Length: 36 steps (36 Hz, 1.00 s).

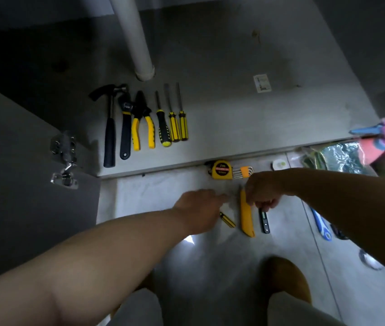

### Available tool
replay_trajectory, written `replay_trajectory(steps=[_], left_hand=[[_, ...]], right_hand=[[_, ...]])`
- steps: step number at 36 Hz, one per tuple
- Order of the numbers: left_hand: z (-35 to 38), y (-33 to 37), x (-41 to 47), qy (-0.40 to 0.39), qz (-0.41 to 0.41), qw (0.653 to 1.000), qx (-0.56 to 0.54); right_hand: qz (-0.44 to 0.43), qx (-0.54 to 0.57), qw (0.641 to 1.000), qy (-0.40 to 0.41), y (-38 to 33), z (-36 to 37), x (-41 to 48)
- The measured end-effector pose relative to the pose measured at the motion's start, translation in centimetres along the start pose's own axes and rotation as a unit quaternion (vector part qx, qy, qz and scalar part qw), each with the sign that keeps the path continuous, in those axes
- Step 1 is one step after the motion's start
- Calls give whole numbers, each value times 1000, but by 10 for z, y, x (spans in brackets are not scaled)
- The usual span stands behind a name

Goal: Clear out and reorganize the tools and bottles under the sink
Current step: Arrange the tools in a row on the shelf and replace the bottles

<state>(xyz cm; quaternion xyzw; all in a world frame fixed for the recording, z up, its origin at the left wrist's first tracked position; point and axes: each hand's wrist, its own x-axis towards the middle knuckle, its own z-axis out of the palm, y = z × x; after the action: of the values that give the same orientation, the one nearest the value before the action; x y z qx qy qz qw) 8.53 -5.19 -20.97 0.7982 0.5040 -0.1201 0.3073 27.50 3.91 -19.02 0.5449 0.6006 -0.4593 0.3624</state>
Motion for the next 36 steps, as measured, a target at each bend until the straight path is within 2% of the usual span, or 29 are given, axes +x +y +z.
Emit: replay_trajectory(steps=[3, 6, 11, 17, 22, 26, 30, 32, 36], left_hand=[[20, 10, 11, -103, -29, 991, -84], [33, 20, 18, -140, -50, 982, -121], [46, 26, 16, -115, -89, 981, -131], [44, 8, 12, -71, -119, 984, -111], [36, -9, 9, -38, -127, 977, -165], [27, -16, 4, -10, -78, 982, -171], [24, -18, -4, 37, -11, 991, -132], [19, -17, -7, 59, 13, 990, -124], [0, -12, -10, 144, 22, 978, -149]], right_hand=[[41, -31, 998, 39, 21, 4, 14], [62, -14, 995, 72, 38, 13, 26], [42, -93, 986, 128, 54, 40, 34], [-13, -96, 982, 163, 42, 60, 40], [32, -33, 981, 191, 26, 78, 40], [52, 26, 986, 157, 12, 82, 43], [1, 30, 996, 88, 8, 80, 41], [-32, 31, 999, 31, 5, 72, 37], [-33, 180, 977, -111, 3, 46, 20]])
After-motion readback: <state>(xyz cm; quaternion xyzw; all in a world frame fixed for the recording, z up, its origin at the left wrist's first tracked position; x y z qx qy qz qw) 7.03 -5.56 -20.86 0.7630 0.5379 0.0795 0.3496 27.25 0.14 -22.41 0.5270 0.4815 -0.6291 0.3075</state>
